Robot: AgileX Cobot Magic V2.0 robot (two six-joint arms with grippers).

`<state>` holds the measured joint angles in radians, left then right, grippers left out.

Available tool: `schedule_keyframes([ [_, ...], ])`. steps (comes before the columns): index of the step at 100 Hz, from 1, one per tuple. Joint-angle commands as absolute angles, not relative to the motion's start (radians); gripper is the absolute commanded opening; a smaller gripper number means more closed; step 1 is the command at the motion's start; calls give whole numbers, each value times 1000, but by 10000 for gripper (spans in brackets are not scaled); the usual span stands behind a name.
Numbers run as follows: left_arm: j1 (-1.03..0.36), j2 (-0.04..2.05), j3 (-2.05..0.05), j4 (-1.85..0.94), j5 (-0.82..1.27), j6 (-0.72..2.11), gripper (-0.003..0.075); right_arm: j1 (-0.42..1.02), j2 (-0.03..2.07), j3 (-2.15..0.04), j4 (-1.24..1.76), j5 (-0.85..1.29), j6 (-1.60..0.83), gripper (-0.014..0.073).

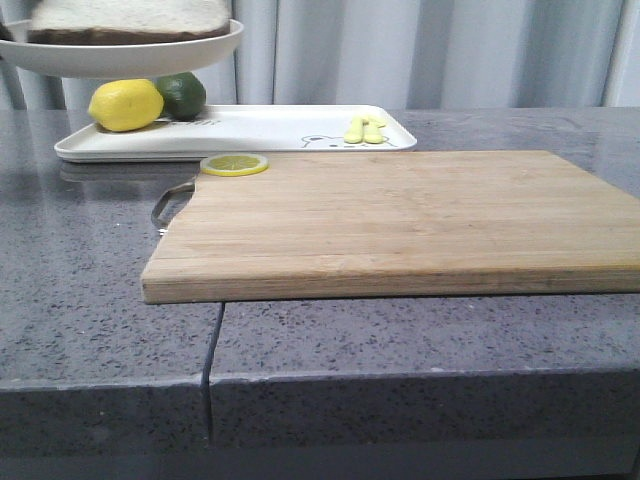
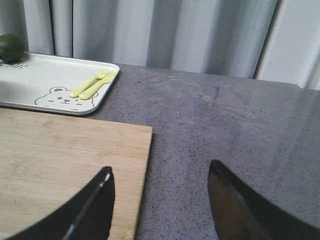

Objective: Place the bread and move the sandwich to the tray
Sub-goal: 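Lift the plate with the left gripper and carry it toward the tray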

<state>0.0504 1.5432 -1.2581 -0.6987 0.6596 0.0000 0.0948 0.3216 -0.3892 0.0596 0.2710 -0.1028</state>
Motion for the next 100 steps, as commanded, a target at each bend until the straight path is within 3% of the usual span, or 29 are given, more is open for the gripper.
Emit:
schedule_keyframes([
  [1,26,1554,-1352,-771,625,-8,-20,89,326,-416,59,185,-102,427],
  [56,-8,1969,-1882,-799,836,-8,-20,89,326,-416,59,186,-102,427],
  [100,-66,2130,-2049,-775,834,-6,-20,89,326,-416,59,186,-102,427],
])
